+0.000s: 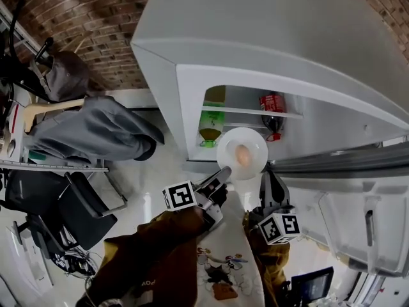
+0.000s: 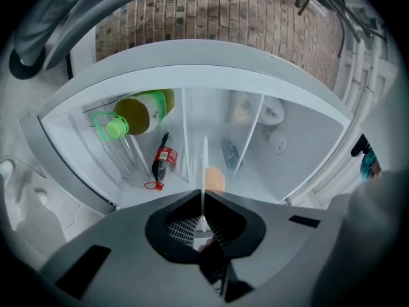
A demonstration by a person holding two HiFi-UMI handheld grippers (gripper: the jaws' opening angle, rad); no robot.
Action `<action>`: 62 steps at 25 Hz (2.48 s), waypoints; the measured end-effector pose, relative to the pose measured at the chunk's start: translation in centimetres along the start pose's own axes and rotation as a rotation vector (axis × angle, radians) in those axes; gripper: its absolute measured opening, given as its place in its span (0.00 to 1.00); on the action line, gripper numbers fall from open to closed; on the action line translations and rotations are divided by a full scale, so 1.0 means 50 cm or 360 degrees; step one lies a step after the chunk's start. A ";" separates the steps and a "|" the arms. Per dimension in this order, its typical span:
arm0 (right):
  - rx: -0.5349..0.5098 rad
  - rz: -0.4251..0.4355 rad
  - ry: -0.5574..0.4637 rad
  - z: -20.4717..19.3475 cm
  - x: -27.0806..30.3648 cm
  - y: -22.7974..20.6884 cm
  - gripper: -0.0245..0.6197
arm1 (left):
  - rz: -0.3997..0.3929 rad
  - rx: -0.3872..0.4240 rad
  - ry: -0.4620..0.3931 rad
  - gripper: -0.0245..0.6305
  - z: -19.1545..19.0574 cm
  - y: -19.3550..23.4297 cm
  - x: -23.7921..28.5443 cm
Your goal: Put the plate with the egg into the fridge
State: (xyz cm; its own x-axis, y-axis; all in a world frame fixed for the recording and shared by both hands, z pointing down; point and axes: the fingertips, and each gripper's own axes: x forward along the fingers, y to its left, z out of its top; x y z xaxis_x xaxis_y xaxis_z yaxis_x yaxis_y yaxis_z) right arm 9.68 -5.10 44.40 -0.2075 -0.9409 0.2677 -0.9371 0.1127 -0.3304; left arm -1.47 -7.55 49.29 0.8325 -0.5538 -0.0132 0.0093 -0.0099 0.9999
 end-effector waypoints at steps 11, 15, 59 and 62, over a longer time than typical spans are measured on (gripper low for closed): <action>0.0056 -0.0058 -0.0027 -0.011 -0.006 -0.014 0.05 | -0.0002 0.0008 0.0018 0.07 -0.025 -0.015 0.006; 0.0085 -0.0115 -0.0036 -0.019 -0.014 -0.029 0.05 | 0.0057 0.0120 0.0026 0.07 -0.016 -0.002 -0.001; 0.0097 0.0031 0.0013 -0.021 0.008 -0.041 0.05 | 0.0122 0.0012 -0.0589 0.07 0.114 0.020 0.065; 0.0103 0.0034 0.0015 -0.021 0.010 -0.042 0.05 | 0.0131 0.0003 -0.0606 0.07 0.119 0.023 0.067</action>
State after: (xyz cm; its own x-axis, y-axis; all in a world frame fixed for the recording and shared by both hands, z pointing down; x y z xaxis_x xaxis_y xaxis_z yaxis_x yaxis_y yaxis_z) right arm 11.27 -5.47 46.18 -0.2303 -0.9353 0.2686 -0.9124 0.1117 -0.3937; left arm -1.95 -14.37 50.38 0.5651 -0.8223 0.0667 -0.0502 0.0465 0.9977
